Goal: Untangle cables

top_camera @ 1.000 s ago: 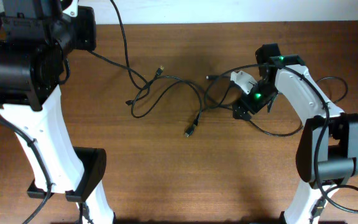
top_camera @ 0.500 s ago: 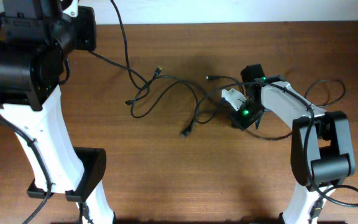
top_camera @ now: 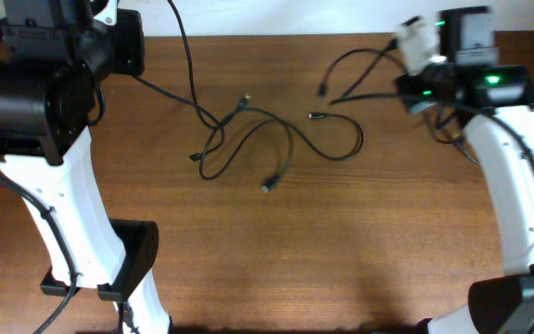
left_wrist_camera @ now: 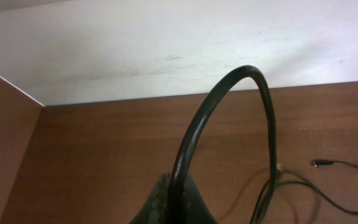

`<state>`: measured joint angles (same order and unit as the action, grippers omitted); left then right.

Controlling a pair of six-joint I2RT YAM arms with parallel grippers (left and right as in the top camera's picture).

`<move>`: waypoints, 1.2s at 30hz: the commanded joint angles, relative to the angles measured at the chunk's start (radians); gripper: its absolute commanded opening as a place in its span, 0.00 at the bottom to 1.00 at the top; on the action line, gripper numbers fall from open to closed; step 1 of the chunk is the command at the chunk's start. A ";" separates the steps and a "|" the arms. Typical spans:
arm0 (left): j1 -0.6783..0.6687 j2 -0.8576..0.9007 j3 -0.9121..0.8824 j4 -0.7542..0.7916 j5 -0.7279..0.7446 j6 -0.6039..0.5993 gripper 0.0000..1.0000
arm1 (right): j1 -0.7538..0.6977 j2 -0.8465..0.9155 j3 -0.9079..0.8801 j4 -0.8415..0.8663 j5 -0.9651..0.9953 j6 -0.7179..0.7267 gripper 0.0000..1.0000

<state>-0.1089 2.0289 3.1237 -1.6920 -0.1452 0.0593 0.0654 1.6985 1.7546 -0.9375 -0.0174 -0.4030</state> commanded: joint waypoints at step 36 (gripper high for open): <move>0.007 -0.014 -0.051 0.010 0.018 0.002 0.00 | -0.996 0.000 0.005 -0.154 -0.013 0.634 0.04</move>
<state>-0.1089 2.0289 3.0745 -1.6863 -0.1337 0.0593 -0.9668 1.7123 1.7538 -1.1423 0.0235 0.3199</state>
